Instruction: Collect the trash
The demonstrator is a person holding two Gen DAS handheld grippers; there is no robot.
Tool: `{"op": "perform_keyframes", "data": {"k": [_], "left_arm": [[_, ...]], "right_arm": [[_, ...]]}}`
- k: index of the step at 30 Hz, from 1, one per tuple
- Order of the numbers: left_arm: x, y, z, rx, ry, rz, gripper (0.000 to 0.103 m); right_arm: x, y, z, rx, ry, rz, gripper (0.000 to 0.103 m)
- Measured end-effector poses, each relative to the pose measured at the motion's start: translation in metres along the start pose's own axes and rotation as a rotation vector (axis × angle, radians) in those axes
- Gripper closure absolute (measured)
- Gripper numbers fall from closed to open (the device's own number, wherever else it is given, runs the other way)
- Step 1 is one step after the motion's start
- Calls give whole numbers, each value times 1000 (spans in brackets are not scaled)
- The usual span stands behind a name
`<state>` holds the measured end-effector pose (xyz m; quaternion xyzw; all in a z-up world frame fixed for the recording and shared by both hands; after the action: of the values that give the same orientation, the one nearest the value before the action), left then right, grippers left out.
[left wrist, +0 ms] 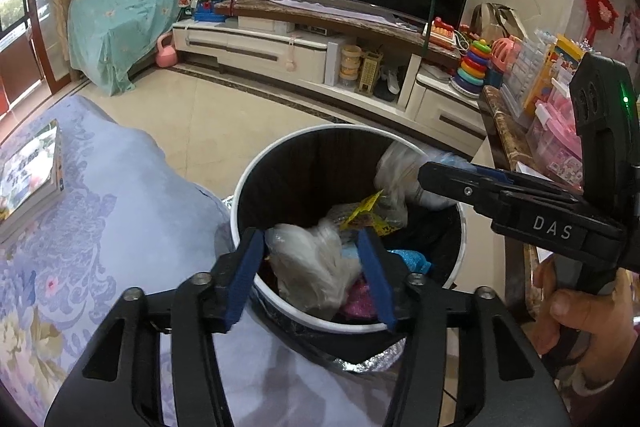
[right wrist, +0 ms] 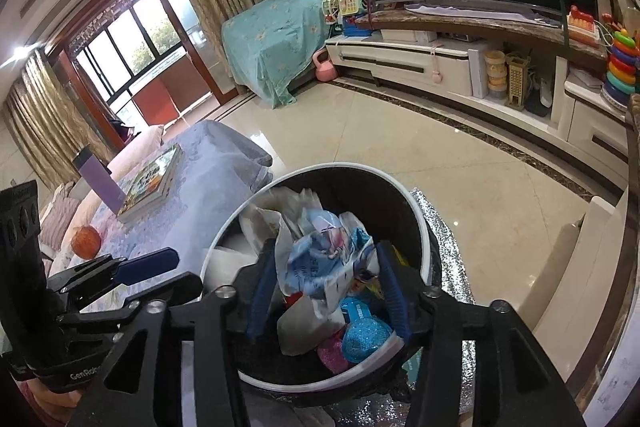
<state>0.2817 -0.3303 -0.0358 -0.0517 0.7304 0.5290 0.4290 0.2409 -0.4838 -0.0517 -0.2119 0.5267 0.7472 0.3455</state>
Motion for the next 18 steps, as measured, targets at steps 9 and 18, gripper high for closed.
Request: {"op": "perform_keyframes", "data": {"k": [9, 18], "left_arm": [[25, 31, 15, -37, 32, -43, 28], [67, 82, 40, -53, 126, -137, 22]], "right_arm": [[10, 17, 7, -11, -30, -32, 18], [49, 40, 26, -51, -92, -73, 11]]}}
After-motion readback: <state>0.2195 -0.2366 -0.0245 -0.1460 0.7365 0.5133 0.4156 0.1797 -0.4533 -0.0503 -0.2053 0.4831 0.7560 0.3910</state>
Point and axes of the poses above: each gripper's, at about its wrist camera, not at the fingertips, and y roughly against the way its jaws point, z to its left, x to its underside, the point moved 3 cm from there along -y, roughly the way its jaws point
